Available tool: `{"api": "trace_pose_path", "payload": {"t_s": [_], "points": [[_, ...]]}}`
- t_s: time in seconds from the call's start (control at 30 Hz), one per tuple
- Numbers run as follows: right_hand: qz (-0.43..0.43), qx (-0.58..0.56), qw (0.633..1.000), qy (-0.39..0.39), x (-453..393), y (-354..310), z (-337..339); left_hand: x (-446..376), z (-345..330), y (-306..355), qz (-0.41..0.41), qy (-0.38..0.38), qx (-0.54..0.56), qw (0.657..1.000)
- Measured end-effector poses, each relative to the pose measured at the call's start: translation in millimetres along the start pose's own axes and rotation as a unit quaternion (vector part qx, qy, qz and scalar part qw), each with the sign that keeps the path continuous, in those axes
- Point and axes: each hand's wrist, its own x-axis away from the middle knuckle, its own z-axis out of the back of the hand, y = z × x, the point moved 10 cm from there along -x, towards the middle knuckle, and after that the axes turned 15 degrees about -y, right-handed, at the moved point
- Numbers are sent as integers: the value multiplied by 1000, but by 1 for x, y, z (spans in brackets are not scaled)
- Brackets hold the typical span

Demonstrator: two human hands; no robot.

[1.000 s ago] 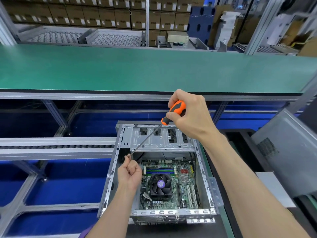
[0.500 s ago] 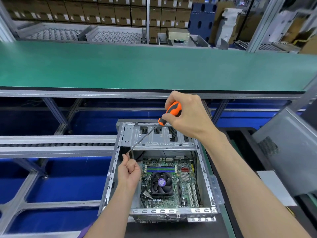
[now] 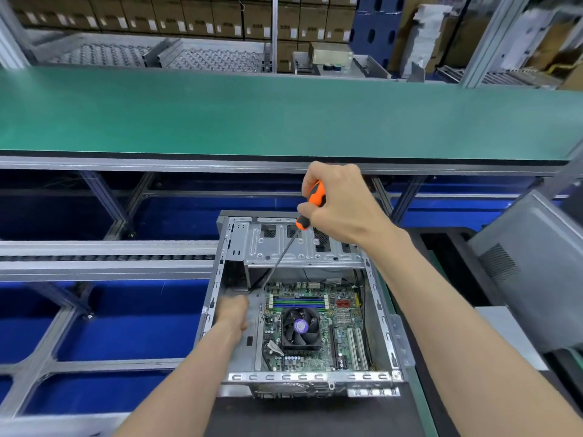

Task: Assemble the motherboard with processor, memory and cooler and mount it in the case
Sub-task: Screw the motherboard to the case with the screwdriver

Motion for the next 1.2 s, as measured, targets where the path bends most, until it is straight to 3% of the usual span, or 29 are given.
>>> {"api": "trace_pose_path", "payload": {"t_s": [0.17, 0.3, 0.73, 1.07, 1.2], "points": [[28, 53, 996, -71, -6, -21, -38, -11, -3, 9, -41, 16, -207, 977], [32, 60, 994, -89, -7, -26, -54, -12, -13, 6, -38, -2, -299, 953], [22, 80, 990, -118, -13, -27, -74, -11, -19, 14, -73, 9, -306, 949], [63, 138, 979, -136, -23, -48, -89, -9, -21, 18, -83, 14, -317, 945], [67, 96, 981, -157, -25, -46, -85, -11, -25, 20, -90, 9, -358, 929]]}}
